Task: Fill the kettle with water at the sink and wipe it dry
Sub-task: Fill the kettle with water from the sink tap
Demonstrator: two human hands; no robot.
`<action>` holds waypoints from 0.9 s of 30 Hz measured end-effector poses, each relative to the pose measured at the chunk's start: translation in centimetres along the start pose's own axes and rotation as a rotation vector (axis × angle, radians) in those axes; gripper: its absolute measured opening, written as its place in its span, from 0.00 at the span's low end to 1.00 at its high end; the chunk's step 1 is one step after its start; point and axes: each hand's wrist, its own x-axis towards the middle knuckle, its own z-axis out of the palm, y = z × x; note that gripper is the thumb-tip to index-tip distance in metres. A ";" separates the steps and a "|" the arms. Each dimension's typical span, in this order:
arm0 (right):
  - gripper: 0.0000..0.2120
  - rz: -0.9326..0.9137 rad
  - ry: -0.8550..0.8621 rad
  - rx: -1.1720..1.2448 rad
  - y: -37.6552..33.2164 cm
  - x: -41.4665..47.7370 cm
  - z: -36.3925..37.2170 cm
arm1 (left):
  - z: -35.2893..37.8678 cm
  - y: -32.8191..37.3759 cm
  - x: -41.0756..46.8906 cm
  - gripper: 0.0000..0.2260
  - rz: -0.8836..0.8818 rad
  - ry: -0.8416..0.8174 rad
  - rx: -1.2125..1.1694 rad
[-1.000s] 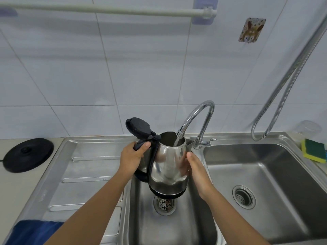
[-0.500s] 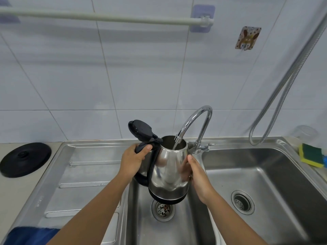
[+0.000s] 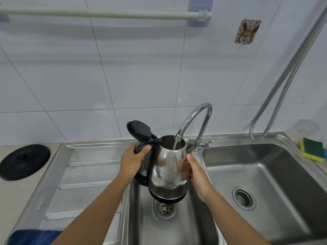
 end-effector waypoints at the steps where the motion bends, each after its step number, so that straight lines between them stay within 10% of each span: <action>1: 0.11 0.000 -0.004 -0.006 0.0 0.0 0.1 | 0.0 -0.1 0.0 0.17 0.000 0.002 0.003; 27: 0.13 0.024 0.011 0.018 -0.4 -0.6 -0.3 | 0.5 0.0 0.1 0.27 -0.005 0.003 0.012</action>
